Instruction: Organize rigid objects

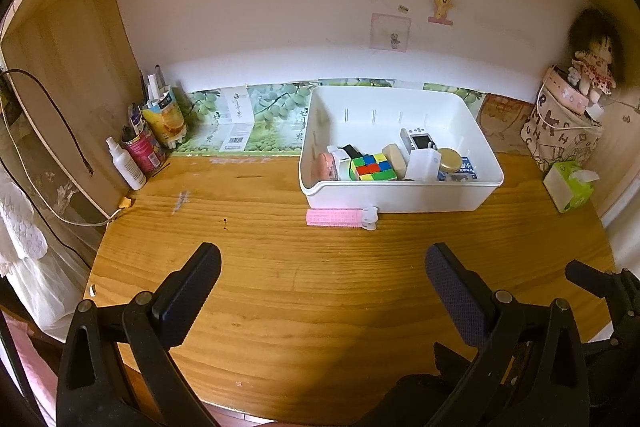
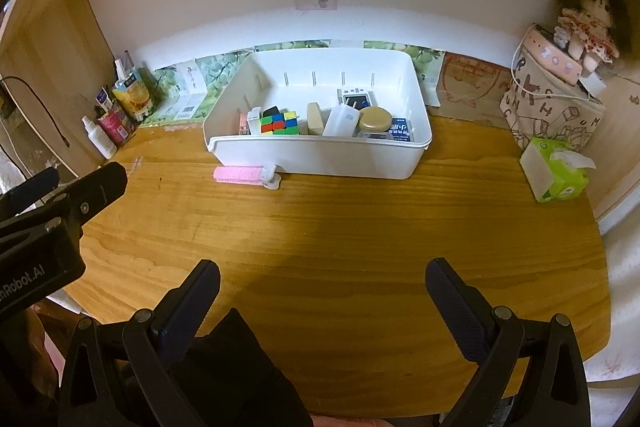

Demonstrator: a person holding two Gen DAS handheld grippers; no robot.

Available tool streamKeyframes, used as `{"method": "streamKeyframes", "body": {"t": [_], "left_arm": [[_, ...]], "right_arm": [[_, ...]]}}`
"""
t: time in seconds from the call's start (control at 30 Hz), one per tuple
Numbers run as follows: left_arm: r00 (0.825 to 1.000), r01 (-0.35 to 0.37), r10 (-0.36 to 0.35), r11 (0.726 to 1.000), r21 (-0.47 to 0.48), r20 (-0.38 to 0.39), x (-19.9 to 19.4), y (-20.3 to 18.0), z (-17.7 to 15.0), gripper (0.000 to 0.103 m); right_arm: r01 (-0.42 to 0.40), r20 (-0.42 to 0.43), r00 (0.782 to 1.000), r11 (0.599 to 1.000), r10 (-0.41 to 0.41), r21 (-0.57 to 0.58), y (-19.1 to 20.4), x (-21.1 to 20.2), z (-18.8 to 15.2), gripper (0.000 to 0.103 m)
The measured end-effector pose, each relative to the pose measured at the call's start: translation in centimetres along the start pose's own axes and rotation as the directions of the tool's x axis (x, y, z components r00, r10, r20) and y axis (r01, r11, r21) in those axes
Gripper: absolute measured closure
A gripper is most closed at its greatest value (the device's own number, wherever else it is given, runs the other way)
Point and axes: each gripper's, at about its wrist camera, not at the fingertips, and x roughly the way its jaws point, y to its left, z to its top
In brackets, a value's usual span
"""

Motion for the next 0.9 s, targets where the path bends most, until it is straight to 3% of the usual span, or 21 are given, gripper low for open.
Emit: {"method": "streamKeyframes", "body": {"t": [0.33,0.9], "left_arm": [[1.0,-0.023,0.023,1.0,0.007,0.012,0.1,-0.2,0.1,0.001],[0.999,0.041,-0.041,0.999,0.031,0.01,0.7,-0.5,0.6,0.001]], "right_arm": [[0.006,-0.039,0.999,1.0,-0.006,-0.009,0.2,0.9,0.1,0.0],[0.041,-0.077,0.996,0.999,-0.04,0.022,0.0,1.6,0.2,0.0]]}}
